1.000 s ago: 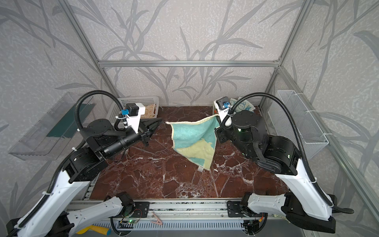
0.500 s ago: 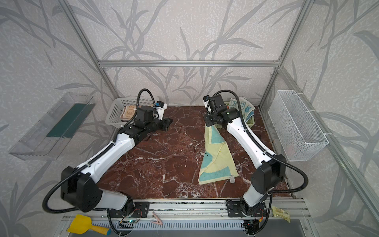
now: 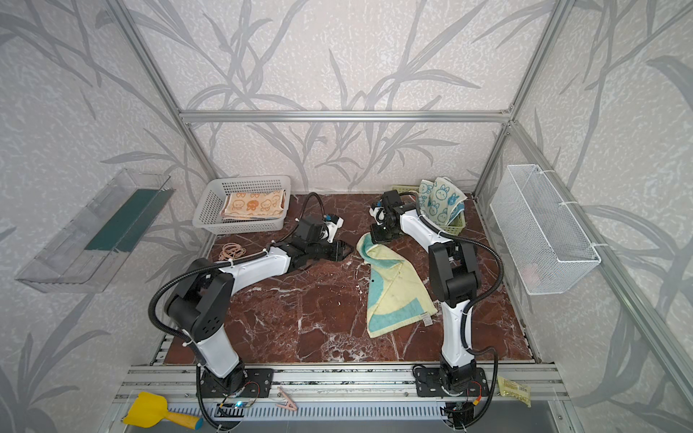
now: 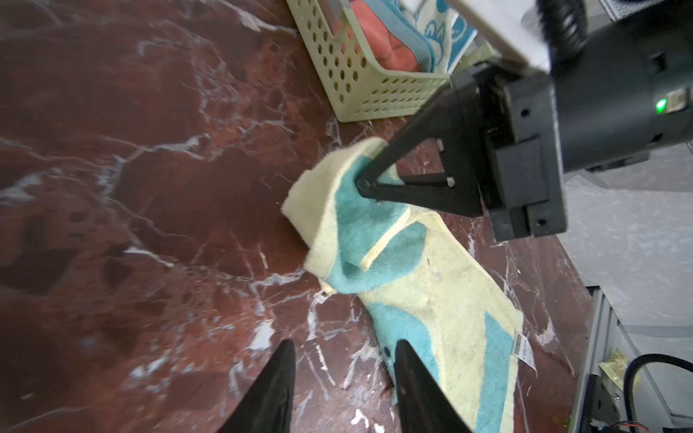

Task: Fold and stack the towels
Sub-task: 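Grasp the towel's far edge with both grippers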

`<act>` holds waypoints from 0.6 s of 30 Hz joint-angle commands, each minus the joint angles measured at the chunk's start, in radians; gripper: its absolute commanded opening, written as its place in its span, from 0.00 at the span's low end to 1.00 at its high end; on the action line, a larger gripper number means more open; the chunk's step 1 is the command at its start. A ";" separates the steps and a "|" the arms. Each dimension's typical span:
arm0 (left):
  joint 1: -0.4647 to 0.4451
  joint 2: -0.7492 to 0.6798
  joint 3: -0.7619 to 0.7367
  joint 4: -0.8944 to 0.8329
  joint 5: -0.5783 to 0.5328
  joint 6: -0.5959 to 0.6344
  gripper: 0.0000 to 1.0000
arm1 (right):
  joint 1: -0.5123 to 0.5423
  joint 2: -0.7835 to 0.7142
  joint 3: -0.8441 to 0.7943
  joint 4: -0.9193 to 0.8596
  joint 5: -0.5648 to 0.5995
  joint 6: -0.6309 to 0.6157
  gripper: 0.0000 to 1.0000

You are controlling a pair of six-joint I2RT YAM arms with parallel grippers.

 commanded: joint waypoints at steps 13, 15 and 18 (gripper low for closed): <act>-0.067 0.252 0.175 -0.107 -0.037 -0.196 0.46 | -0.064 -0.148 -0.178 0.052 0.202 -0.014 0.00; -0.070 0.277 0.189 -0.073 -0.019 -0.221 0.46 | -0.081 -0.181 -0.235 0.073 0.207 -0.010 0.00; -0.071 0.316 0.213 -0.035 0.014 -0.254 0.47 | -0.108 -0.227 -0.315 0.100 0.220 -0.008 0.00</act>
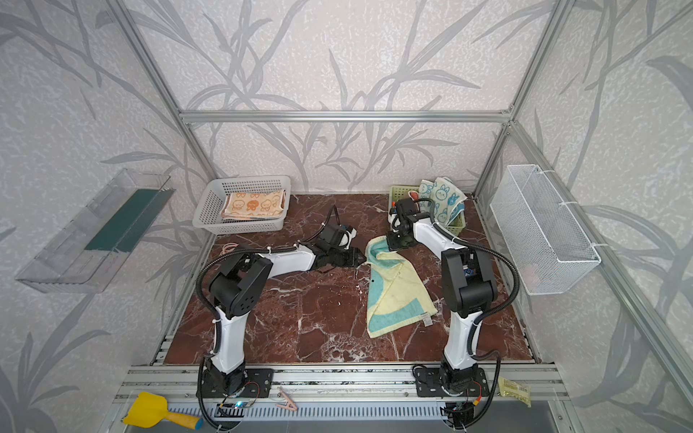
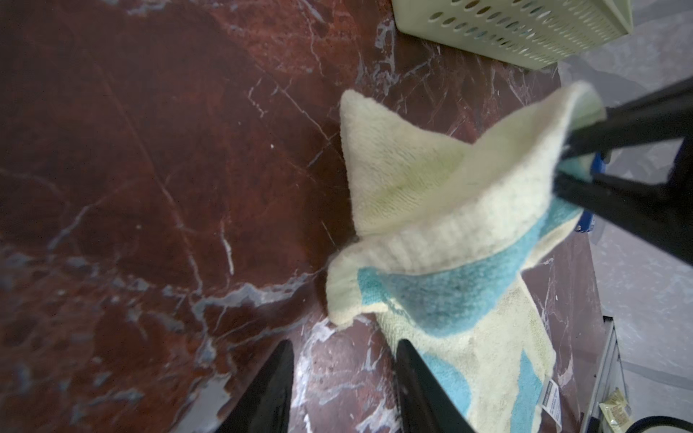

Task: Fold and stack the towels
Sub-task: 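Grasp the towel's far edge with both grippers, then lift the far edge with both grippers and stretch it apart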

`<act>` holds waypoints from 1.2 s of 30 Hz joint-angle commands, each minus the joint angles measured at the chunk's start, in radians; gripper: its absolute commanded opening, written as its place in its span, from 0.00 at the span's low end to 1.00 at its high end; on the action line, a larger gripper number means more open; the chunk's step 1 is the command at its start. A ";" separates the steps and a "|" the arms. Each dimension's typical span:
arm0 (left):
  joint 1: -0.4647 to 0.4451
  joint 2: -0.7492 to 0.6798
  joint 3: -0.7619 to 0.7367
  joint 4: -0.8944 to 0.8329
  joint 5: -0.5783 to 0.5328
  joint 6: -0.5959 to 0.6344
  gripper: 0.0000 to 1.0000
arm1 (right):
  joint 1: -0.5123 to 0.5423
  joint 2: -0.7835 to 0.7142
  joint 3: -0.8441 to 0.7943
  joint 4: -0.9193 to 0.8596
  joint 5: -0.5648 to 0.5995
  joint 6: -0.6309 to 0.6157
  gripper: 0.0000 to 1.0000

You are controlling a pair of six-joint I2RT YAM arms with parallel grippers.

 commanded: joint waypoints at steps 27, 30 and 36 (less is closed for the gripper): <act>0.009 -0.239 0.181 -0.444 -0.013 0.350 0.00 | -0.058 -0.401 -0.080 -0.047 0.098 0.014 0.00; 0.010 -0.351 0.237 -0.635 -0.102 0.478 0.00 | -0.054 -0.547 -0.088 -0.062 0.110 0.014 0.00; 0.009 -0.645 0.210 -0.772 -0.055 0.623 0.00 | 0.023 -0.790 -0.032 -0.206 0.198 -0.018 0.00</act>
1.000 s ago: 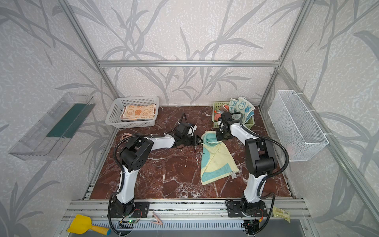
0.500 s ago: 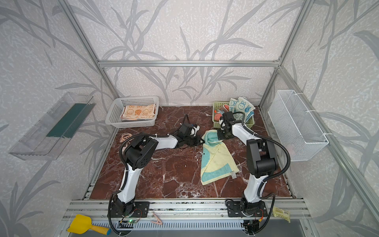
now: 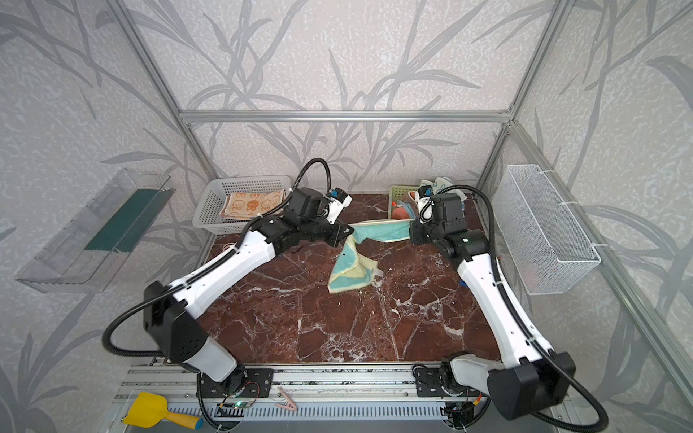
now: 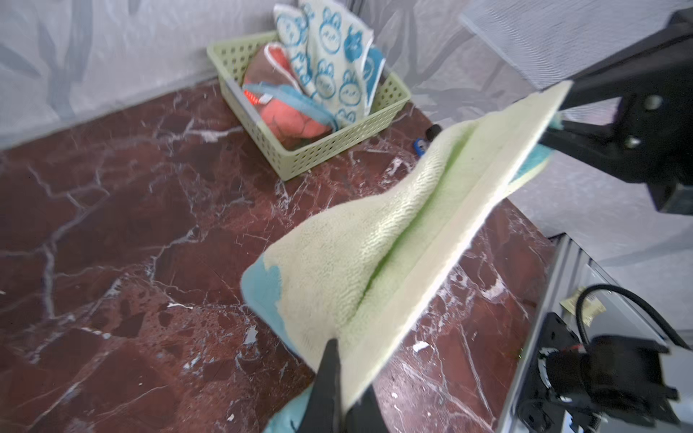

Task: Fold and stack the towels
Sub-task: 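Lift the far edge with both grippers and stretch it apart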

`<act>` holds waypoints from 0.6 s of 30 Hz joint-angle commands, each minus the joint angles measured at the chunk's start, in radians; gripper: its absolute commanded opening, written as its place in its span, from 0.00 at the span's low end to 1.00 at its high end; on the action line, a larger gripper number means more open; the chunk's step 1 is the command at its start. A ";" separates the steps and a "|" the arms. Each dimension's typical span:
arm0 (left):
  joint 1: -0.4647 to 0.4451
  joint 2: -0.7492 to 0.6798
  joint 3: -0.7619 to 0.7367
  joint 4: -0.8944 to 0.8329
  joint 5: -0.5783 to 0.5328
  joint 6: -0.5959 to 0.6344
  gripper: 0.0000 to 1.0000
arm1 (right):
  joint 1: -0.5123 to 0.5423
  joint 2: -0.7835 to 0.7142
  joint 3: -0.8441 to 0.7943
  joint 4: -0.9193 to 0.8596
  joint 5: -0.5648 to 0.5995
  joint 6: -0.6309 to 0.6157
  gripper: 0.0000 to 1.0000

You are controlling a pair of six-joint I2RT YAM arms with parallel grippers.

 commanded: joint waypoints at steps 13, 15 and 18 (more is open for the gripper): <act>0.162 -0.207 -0.298 -0.148 0.177 0.046 0.00 | 0.226 0.024 -0.117 -0.056 0.013 0.042 0.00; 0.186 -0.129 -0.311 -0.136 0.188 0.067 0.00 | 0.224 0.090 -0.170 0.020 0.016 0.048 0.00; 0.198 0.004 -0.313 -0.101 0.177 0.066 0.00 | 0.221 0.203 -0.214 0.107 0.013 0.061 0.00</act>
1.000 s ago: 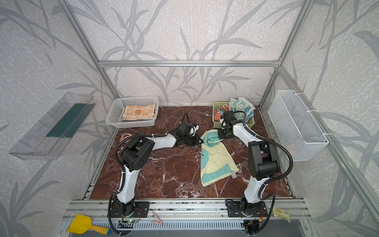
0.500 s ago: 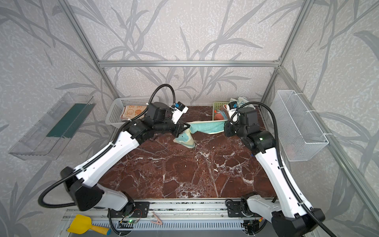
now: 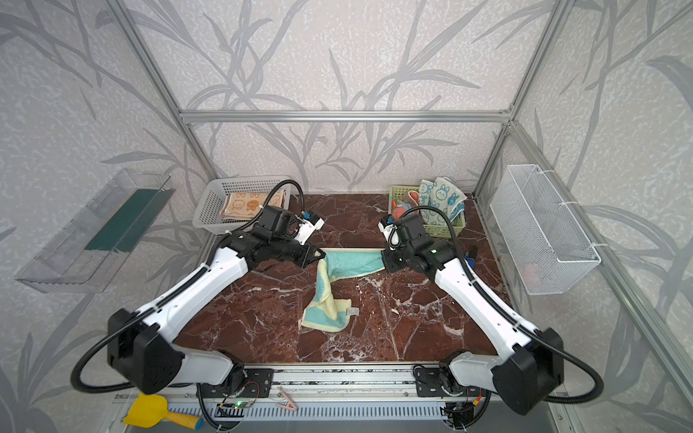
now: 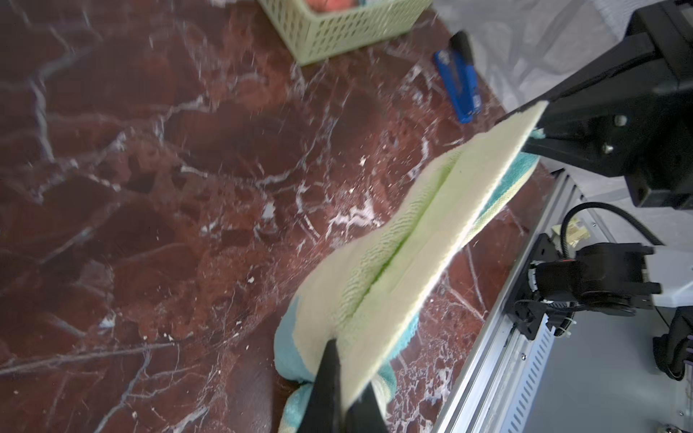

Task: Fold and stack the towels
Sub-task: 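Lift the far edge with both grippers and stretch it apart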

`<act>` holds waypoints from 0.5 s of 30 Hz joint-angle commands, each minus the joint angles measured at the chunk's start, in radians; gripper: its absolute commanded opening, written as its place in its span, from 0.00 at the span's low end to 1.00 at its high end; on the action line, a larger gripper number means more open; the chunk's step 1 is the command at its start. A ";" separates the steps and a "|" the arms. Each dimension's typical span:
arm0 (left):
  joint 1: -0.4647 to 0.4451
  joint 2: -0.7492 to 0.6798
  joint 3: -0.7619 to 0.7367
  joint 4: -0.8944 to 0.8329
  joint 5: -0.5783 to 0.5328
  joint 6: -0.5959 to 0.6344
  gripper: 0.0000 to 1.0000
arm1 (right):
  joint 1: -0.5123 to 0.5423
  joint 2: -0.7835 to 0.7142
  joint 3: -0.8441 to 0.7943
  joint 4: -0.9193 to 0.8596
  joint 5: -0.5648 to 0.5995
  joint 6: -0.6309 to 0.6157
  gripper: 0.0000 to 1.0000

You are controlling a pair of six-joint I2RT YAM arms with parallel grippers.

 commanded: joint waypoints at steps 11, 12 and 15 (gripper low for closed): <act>-0.016 0.407 0.011 0.192 0.060 -0.147 0.30 | -0.034 0.310 -0.019 0.125 0.069 0.026 0.00; -0.016 0.411 0.006 0.210 0.045 -0.155 0.37 | -0.037 0.319 -0.024 0.131 0.067 0.026 0.00; -0.015 0.404 -0.021 0.288 0.042 -0.184 0.42 | -0.043 0.332 -0.032 0.139 0.064 0.023 0.00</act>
